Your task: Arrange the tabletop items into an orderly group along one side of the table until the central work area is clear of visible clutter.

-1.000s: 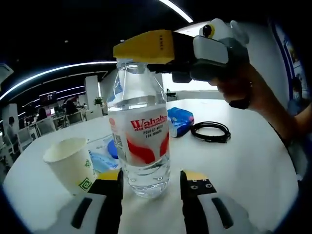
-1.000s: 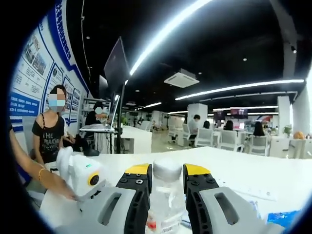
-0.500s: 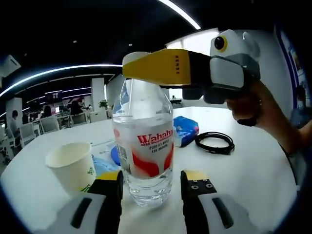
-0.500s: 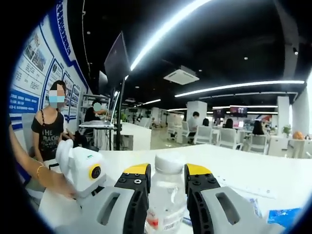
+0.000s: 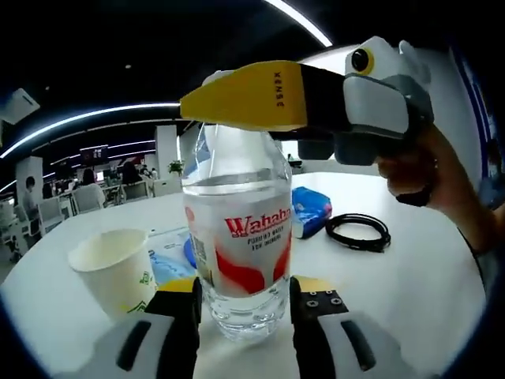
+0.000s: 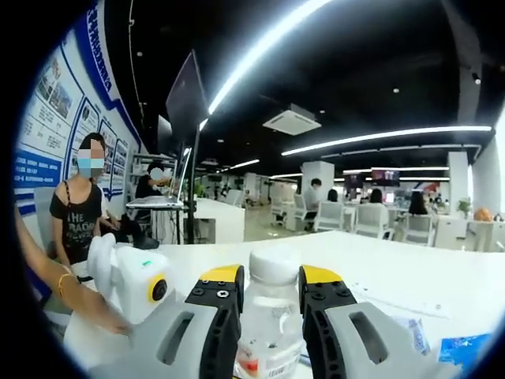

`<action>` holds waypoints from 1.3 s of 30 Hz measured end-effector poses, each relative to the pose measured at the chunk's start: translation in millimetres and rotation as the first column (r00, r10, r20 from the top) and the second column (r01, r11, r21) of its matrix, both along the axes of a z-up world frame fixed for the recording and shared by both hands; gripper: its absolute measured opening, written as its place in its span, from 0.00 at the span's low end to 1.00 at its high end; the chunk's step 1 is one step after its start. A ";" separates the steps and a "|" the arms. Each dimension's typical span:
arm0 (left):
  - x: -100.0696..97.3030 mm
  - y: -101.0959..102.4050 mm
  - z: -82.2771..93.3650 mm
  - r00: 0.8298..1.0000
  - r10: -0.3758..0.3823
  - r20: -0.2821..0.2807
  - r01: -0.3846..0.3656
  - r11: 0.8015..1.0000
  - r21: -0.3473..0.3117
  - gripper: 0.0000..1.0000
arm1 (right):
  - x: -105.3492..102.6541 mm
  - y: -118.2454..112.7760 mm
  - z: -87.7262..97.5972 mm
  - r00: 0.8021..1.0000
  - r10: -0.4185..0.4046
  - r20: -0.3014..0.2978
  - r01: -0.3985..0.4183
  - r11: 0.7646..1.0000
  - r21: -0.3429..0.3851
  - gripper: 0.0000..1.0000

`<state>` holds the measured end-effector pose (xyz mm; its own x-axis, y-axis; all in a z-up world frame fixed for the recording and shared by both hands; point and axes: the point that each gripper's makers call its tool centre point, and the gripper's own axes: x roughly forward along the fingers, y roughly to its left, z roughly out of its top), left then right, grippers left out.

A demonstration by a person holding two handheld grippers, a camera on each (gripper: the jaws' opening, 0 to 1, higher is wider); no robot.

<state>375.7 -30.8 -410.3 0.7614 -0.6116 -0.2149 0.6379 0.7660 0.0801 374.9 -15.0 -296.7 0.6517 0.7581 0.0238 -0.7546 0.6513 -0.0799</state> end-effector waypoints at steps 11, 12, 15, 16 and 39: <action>3.7 -4.1 -5.3 1.000 -0.002 0.009 0.002 0.999 0.033 0.46 | 0.1 0.7 0.0 1.000 0.010 -0.003 -0.010 1.000 0.009 0.27; 4.1 -4.4 -5.0 1.000 -0.003 0.010 0.003 1.000 0.031 0.47 | -0.1 0.7 0.0 1.000 0.010 -0.004 -0.010 1.000 0.010 0.27; 5.3 -5.4 -4.5 1.000 -0.004 0.015 0.004 1.000 0.021 0.47 | 0.1 0.8 0.2 1.000 0.012 0.001 -0.012 1.000 0.008 0.27; 5.6 -5.7 -4.4 1.000 -0.007 0.015 0.006 1.000 0.020 0.47 | 0.0 0.8 0.2 1.000 0.012 0.001 -0.012 1.000 0.009 0.27; 5.8 -5.7 -3.5 1.000 -0.015 0.000 0.015 1.000 0.024 0.44 | -6.9 -1.3 6.3 1.000 0.013 0.022 -0.014 0.999 0.050 0.22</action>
